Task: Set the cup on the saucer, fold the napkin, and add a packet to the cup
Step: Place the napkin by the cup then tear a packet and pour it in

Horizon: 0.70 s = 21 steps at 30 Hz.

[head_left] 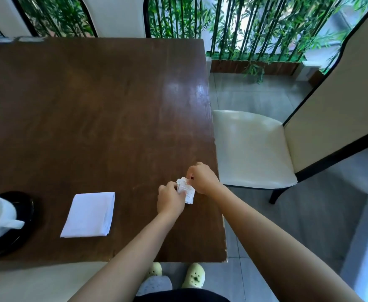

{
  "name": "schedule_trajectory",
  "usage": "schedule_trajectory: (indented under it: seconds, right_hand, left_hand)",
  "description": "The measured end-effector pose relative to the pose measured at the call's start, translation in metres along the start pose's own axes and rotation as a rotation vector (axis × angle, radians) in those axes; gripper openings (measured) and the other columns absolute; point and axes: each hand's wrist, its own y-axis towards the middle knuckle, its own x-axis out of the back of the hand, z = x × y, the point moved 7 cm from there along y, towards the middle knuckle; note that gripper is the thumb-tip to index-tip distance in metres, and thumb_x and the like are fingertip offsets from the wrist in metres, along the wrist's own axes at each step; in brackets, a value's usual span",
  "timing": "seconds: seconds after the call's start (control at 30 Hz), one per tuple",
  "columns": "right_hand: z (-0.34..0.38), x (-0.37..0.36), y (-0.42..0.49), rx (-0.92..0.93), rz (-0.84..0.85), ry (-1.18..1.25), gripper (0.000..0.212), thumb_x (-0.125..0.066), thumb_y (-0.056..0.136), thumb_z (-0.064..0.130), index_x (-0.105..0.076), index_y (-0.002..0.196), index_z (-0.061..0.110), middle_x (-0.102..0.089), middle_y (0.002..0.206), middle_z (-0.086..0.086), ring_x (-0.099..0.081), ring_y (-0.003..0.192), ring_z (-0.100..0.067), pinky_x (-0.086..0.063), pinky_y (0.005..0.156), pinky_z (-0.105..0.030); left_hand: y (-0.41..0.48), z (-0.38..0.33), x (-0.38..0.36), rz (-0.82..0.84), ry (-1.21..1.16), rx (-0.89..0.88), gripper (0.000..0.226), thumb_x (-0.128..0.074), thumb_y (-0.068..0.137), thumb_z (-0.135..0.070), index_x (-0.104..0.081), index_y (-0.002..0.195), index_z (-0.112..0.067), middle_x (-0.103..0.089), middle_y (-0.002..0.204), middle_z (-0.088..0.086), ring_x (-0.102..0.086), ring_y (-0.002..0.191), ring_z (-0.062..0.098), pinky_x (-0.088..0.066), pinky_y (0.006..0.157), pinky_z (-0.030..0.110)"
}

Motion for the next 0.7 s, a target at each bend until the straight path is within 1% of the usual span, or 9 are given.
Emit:
schedule_trajectory:
  seconds: [0.07,0.17,0.3,0.4,0.47,0.5,0.53,0.63,0.7]
  right_hand:
    - [0.002,-0.002,0.0,0.002,0.006,-0.013,0.023,-0.053,0.088,0.004,-0.061,0.11,0.01,-0.057,0.115,-0.011,-0.057,0.099,-0.027,-0.05,0.081,-0.034]
    - [0.001,-0.005,0.002,-0.034,0.098,-0.014,0.023,-0.052,0.087,0.003,-0.062,0.107,0.007,-0.065,0.106,-0.013,-0.062,0.09,-0.028,-0.051,0.074,-0.035]
    - [-0.002,-0.011,0.006,-0.064,0.239,-0.045,0.023,-0.051,0.089,0.006,-0.066,0.104,-0.002,-0.061,0.091,-0.015,-0.048,0.074,-0.021,-0.035,0.057,-0.026]
    - [0.0,-0.01,0.006,-0.054,0.3,-0.052,0.027,-0.05,0.091,0.009,-0.064,0.11,-0.003,-0.066,0.111,-0.021,-0.049,0.079,-0.022,-0.038,0.063,-0.028]
    - [0.005,-0.005,0.005,-0.05,0.347,-0.025,0.03,-0.053,0.091,0.014,-0.062,0.114,-0.001,-0.064,0.119,-0.018,-0.06,0.093,-0.026,-0.05,0.08,-0.031]
    - [0.01,-0.003,0.003,-0.042,0.384,-0.006,0.031,-0.053,0.091,0.015,-0.061,0.116,-0.001,-0.064,0.119,-0.017,-0.061,0.098,-0.026,-0.051,0.089,-0.032]
    - [0.016,0.001,0.001,-0.038,0.409,0.04,0.031,-0.054,0.09,0.015,-0.061,0.117,0.0,-0.064,0.117,-0.016,-0.06,0.096,-0.025,-0.051,0.091,-0.033]
    - [0.042,0.015,-0.005,-0.024,0.427,0.158,0.03,-0.057,0.085,0.007,-0.061,0.114,-0.001,-0.058,0.096,-0.014,-0.05,0.081,-0.019,-0.05,0.075,-0.029]
    - [0.066,0.021,-0.01,-0.001,0.437,0.177,0.03,-0.055,0.081,0.002,-0.063,0.11,-0.004,-0.053,0.085,-0.011,-0.047,0.072,-0.018,-0.043,0.063,-0.025]
  left_hand:
    - [-0.002,-0.002,0.0,-0.02,-0.068,0.002,0.026,-0.056,0.09,-0.018,-0.054,0.115,-0.008,-0.049,0.117,0.011,-0.062,0.093,0.027,-0.058,0.078,0.042]
    - [-0.005,-0.004,0.003,-0.073,-0.115,-0.019,0.025,-0.059,0.088,-0.013,-0.052,0.112,-0.008,-0.051,0.115,0.011,-0.06,0.093,0.024,-0.057,0.077,0.037]
    - [-0.008,-0.003,0.005,-0.102,-0.12,-0.049,0.015,-0.059,0.088,-0.013,-0.053,0.102,-0.013,-0.052,0.112,0.008,-0.058,0.086,0.019,-0.058,0.075,0.036]
    - [-0.007,0.002,0.004,-0.082,-0.115,-0.036,0.016,-0.059,0.088,-0.015,-0.055,0.103,-0.015,-0.052,0.114,0.007,-0.057,0.089,0.019,-0.056,0.078,0.036]
    - [-0.004,0.006,0.004,-0.041,-0.014,-0.005,0.025,-0.056,0.088,-0.019,-0.056,0.112,-0.014,-0.051,0.121,0.007,-0.053,0.103,0.023,-0.051,0.088,0.036]
    - [-0.002,0.007,0.005,-0.02,0.058,-0.001,0.032,-0.055,0.087,-0.022,-0.054,0.118,-0.014,-0.051,0.125,0.008,-0.049,0.111,0.025,-0.047,0.093,0.036]
    - [0.0,0.007,0.007,0.005,0.119,-0.007,0.041,-0.057,0.085,-0.025,-0.05,0.124,-0.015,-0.049,0.129,0.008,-0.044,0.118,0.026,-0.041,0.098,0.037]
    - [0.001,0.006,0.018,0.116,0.09,-0.022,0.083,-0.073,0.074,-0.034,-0.027,0.142,-0.02,-0.037,0.143,0.002,-0.029,0.133,0.025,-0.031,0.107,0.039]
    - [-0.003,0.005,0.03,0.15,-0.037,-0.058,0.099,-0.08,0.066,-0.036,-0.02,0.144,-0.021,-0.033,0.145,-0.001,-0.027,0.136,0.023,-0.031,0.11,0.04]
